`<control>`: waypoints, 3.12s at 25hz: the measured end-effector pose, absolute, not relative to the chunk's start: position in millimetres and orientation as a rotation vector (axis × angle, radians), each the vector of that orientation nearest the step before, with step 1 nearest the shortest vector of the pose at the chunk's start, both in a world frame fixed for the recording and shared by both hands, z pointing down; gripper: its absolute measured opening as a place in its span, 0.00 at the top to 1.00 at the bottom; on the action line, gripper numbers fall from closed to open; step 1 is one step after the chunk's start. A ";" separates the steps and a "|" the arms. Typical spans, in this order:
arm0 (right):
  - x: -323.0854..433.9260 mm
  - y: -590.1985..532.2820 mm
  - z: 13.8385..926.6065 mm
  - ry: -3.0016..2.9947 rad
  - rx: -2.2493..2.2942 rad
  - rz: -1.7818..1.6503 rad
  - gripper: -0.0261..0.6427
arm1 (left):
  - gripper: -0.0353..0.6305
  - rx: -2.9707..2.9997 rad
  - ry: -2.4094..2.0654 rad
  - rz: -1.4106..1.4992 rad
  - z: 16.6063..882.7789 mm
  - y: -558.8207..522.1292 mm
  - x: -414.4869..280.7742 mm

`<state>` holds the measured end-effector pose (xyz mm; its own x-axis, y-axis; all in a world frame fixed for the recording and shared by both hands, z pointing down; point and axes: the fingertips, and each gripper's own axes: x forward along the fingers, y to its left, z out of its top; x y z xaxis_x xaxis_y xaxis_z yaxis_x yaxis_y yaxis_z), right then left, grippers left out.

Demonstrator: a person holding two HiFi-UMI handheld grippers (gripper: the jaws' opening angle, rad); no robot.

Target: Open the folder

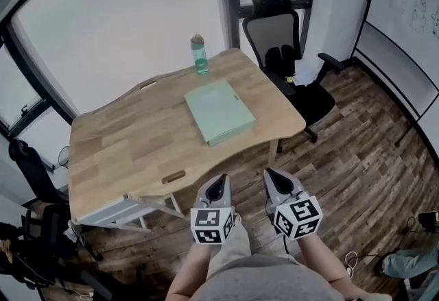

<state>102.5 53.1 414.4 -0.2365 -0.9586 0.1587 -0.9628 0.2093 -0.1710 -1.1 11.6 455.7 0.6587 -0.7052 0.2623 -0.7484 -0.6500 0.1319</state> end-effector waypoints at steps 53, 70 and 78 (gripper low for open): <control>214.6 -287.4 593.2 -2.076 1.674 0.720 0.96 | 0.49 2.700 -0.634 0.926 621.0 -236.2 64.0; 218.7 -302.8 649.1 -2.094 1.430 0.854 0.96 | 0.43 2.700 -0.887 1.318 662.4 -263.6 59.9; 219.2 -304.2 652.1 -2.122 1.417 0.917 0.95 | 0.43 2.722 -0.908 1.303 660.9 -263.8 59.6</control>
<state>219.2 -304.2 652.1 -0.3875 -0.6400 0.6635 -0.9218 0.2605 -0.2872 59.6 -263.8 660.9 0.4923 -0.5017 0.7113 -0.4934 -0.8341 -0.2469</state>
